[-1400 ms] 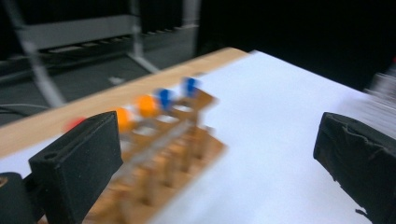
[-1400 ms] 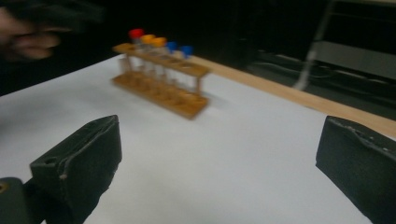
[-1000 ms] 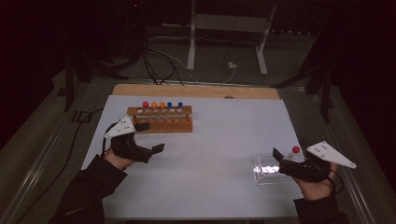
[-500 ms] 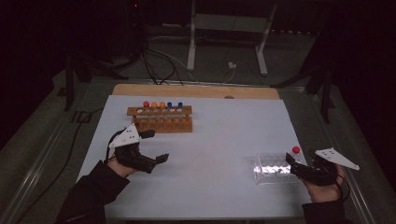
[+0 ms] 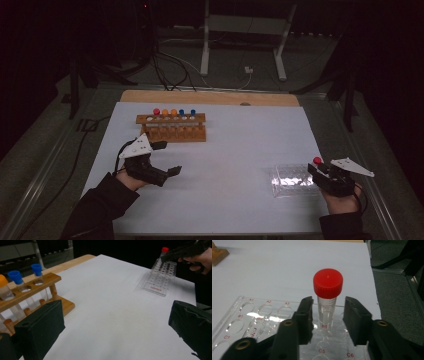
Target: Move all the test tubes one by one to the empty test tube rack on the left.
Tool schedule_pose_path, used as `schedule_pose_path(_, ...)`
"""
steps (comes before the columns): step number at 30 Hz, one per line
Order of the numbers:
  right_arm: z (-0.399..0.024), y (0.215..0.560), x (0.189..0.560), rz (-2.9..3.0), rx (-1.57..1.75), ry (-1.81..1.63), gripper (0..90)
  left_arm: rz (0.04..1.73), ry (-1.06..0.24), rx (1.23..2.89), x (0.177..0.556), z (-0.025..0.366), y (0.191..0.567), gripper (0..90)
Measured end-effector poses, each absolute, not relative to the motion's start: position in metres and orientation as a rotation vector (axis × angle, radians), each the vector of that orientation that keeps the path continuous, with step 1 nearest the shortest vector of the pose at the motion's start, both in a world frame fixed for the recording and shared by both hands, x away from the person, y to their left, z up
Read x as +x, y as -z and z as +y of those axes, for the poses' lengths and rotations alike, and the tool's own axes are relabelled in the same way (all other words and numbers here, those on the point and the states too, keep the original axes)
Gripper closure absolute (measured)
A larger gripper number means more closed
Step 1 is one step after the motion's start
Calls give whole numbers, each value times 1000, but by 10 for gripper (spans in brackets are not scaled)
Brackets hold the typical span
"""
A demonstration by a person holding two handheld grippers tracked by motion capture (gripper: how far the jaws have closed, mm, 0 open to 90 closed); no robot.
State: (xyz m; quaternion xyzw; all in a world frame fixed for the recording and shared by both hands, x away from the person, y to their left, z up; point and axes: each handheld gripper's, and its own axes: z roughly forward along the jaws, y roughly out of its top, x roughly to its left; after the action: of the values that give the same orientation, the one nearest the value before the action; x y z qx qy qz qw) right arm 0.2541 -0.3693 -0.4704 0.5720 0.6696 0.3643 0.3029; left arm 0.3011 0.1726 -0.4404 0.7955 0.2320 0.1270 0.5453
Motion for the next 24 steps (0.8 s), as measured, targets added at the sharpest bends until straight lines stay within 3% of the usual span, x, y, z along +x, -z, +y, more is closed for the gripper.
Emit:
schedule_pose_path(6, -365, 473, 259, 1791, 1506, -933, 729, 552, -298, 1895, 302, 172, 442, 9)
schedule_pose_path(24, -353, 430, 243, 1735, 1383, -939, 745, 545, -270, 1904, 303, 170, 441, 9)
